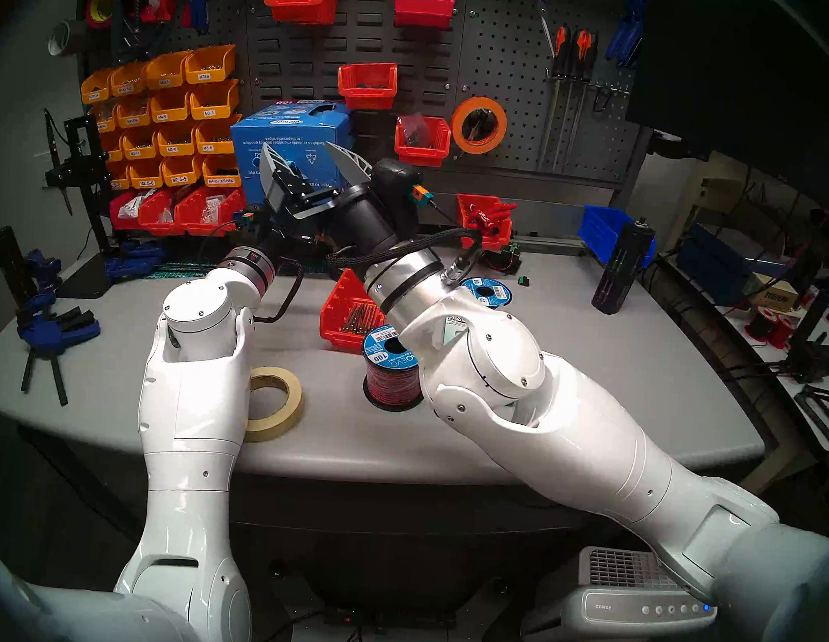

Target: Take out a shop towel

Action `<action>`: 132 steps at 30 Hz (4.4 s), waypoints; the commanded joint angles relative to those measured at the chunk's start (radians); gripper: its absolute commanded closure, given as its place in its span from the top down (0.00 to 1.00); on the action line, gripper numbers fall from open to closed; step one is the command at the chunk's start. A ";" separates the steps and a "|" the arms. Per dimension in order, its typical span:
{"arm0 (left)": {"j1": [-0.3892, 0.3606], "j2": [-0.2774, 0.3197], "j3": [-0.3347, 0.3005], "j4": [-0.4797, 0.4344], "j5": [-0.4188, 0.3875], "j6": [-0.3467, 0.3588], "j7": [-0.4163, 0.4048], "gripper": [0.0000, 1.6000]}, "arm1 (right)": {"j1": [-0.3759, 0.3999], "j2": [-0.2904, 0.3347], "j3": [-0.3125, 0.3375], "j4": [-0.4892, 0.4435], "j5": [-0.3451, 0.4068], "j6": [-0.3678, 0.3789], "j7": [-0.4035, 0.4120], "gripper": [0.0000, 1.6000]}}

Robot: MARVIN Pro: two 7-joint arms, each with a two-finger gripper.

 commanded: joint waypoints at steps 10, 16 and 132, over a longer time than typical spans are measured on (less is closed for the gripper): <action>-0.034 -0.047 0.057 -0.121 0.000 0.053 0.041 1.00 | 0.023 -0.016 0.017 -0.018 0.003 -0.007 0.013 1.00; -0.038 -0.044 0.065 -0.126 0.006 0.065 0.056 1.00 | 0.034 -0.030 0.011 -0.003 0.023 0.021 0.014 1.00; -0.122 0.314 -0.019 0.210 -0.112 -0.581 -0.164 1.00 | 0.030 -0.083 0.007 0.054 0.000 0.031 0.025 1.00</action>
